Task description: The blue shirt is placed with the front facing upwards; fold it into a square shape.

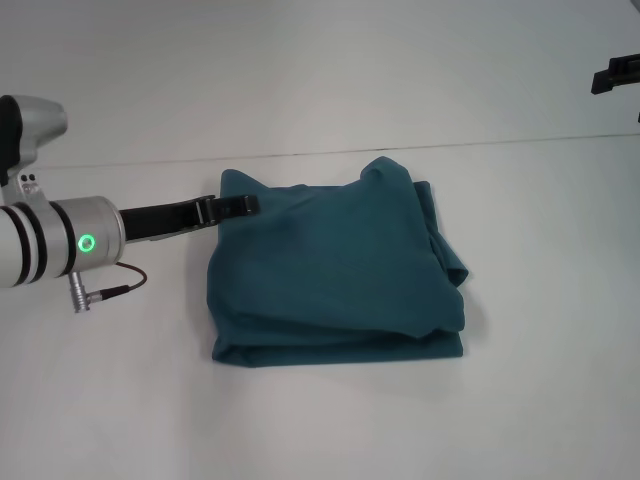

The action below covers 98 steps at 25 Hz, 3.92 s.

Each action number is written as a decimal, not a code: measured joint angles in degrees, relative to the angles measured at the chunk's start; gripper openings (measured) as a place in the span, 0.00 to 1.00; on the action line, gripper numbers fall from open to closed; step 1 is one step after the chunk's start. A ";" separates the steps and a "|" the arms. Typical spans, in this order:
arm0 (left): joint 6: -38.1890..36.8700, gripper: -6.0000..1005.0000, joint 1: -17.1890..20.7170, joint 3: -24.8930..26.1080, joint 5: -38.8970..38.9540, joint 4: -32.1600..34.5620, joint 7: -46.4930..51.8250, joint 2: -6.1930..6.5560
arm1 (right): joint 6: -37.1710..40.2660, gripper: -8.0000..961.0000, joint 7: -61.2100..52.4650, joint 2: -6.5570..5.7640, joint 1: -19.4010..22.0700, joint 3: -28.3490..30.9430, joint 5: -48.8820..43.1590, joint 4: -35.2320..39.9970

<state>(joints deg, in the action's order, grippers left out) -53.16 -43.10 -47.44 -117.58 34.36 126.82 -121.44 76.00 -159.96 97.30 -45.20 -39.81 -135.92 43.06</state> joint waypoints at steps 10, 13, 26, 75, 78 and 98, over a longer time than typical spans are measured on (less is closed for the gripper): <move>7.24 0.79 -1.03 -2.59 -2.61 -3.55 -0.24 -0.39 | 0.03 0.97 0.01 0.10 0.05 0.01 0.15 0.00; 8.67 0.78 -2.09 -3.90 -2.63 -4.97 -0.28 -0.64 | 0.03 0.97 0.01 0.14 0.05 0.01 0.12 0.00; 11.83 0.75 -6.11 -10.67 -2.51 -7.21 0.96 -1.74 | -0.19 0.97 0.14 0.43 0.02 -0.01 0.18 0.00; -14.58 0.12 4.78 3.03 -15.83 10.06 8.77 0.92 | 0.03 0.97 0.80 1.77 -0.59 0.00 0.30 0.00; -17.34 0.12 4.74 3.28 -15.55 10.68 9.90 0.91 | 0.01 0.97 0.80 1.76 -0.59 -0.01 0.30 0.00; -25.19 0.64 8.04 15.37 -3.32 8.94 17.10 1.08 | -0.05 0.97 1.51 2.13 -0.41 -0.17 0.30 0.00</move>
<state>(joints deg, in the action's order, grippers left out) -78.35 -35.06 -32.07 -120.90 43.30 143.93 -120.36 75.95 -158.46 99.43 -45.61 -39.98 -135.62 43.07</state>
